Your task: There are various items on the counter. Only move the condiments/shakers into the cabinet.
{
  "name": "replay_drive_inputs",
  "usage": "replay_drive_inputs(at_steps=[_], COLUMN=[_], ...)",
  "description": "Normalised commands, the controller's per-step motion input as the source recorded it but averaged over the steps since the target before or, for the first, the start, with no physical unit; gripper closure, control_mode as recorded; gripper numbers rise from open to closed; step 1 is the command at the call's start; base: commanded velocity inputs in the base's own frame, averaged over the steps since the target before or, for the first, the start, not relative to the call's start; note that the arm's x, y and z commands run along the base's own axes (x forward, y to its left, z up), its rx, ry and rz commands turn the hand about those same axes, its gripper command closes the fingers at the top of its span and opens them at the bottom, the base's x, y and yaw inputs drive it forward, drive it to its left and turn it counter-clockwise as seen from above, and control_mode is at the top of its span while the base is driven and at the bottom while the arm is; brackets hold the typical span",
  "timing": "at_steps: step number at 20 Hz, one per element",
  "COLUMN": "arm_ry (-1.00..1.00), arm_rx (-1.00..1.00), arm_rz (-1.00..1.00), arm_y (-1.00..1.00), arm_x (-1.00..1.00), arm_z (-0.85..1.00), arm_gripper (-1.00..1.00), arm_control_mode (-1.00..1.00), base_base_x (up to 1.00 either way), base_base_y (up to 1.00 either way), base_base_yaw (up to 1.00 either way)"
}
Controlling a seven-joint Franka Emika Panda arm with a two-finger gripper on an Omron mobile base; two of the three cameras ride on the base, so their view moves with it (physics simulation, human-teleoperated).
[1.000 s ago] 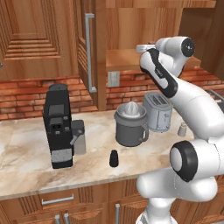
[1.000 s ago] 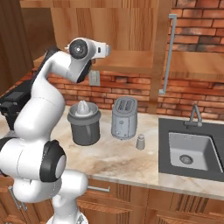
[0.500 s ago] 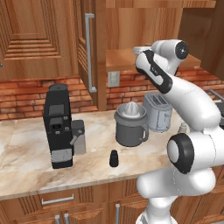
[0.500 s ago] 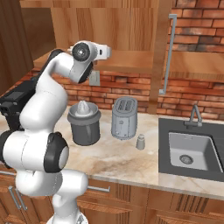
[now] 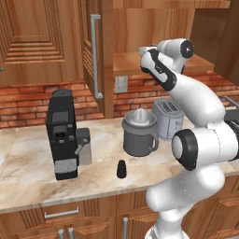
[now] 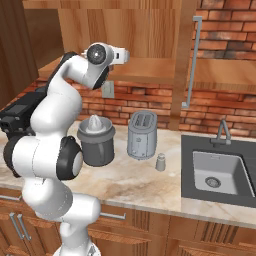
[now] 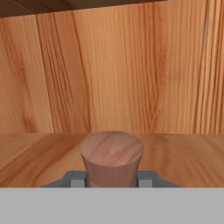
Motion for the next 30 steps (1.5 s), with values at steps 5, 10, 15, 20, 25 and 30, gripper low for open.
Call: replay_drive_inputs(at_steps=[5, 10, 15, 20, 25, 30], arm_ry=[0.00, 0.00, 0.04, 0.03, 0.00, 0.00], arm_rx=[0.00, 0.00, -0.02, -0.02, 0.00, 0.00], arm_rz=[0.00, 0.00, 0.00, 0.00, 0.00, 0.00], arm_y=[0.00, 0.00, 0.00, 0.00, 0.00, 0.00], arm_x=[0.51, 0.44, 0.35, 0.08, 0.00, -0.14], arm_z=[-0.21, -0.41, -0.48, -0.16, 0.00, 0.00], arm_gripper=[1.00, 1.00, 1.00, 1.00, -1.00, -1.00], arm_control_mode=[-1.00, -1.00, -1.00, -1.00, -1.00, -1.00], base_base_x=[0.00, 0.00, 0.00, 0.00, 0.00, 0.00], base_base_y=[0.00, 0.00, 0.00, 0.00, 0.00, 0.00], base_base_yaw=[0.00, 0.00, 0.00, 0.00, 0.00, 0.00])
